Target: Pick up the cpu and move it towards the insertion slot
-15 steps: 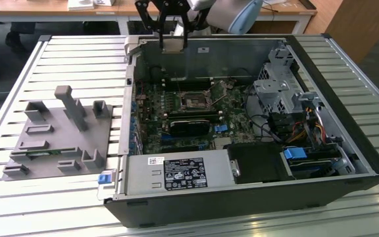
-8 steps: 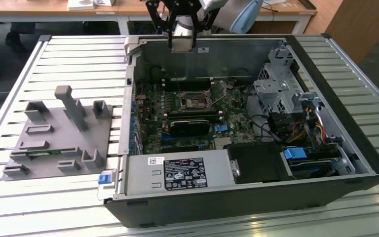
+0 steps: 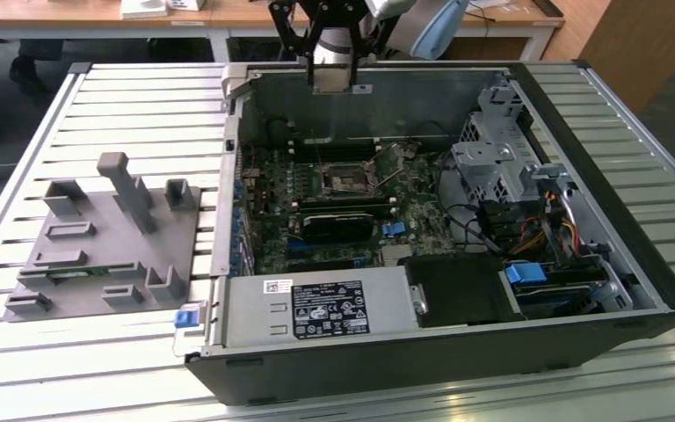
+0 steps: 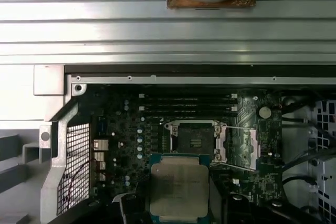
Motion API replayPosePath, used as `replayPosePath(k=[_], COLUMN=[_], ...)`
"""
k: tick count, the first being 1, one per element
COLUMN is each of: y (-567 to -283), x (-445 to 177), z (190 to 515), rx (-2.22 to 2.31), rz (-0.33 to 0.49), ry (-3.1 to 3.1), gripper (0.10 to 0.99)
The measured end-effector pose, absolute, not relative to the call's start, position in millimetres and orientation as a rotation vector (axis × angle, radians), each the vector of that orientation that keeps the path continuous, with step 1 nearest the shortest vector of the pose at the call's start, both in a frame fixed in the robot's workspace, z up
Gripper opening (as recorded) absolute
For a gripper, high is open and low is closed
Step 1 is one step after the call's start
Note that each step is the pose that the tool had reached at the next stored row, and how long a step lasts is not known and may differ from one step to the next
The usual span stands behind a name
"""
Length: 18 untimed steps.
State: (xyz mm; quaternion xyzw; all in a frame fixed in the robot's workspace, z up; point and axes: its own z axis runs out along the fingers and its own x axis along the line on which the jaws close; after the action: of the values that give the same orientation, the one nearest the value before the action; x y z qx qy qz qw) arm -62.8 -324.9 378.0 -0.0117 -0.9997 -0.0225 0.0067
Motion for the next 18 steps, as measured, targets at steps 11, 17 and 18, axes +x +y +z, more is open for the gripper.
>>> replayPosePath(k=[11,17,18], y=[-325,-325,-325], x=[-53,-49,-48], z=[377,377,377], rx=[-0.036,-0.037,-0.036], rz=[-0.070,-0.070,-0.070], ry=[-3.127,-3.127,-3.127], gripper=[0.533,0.533,0.533])
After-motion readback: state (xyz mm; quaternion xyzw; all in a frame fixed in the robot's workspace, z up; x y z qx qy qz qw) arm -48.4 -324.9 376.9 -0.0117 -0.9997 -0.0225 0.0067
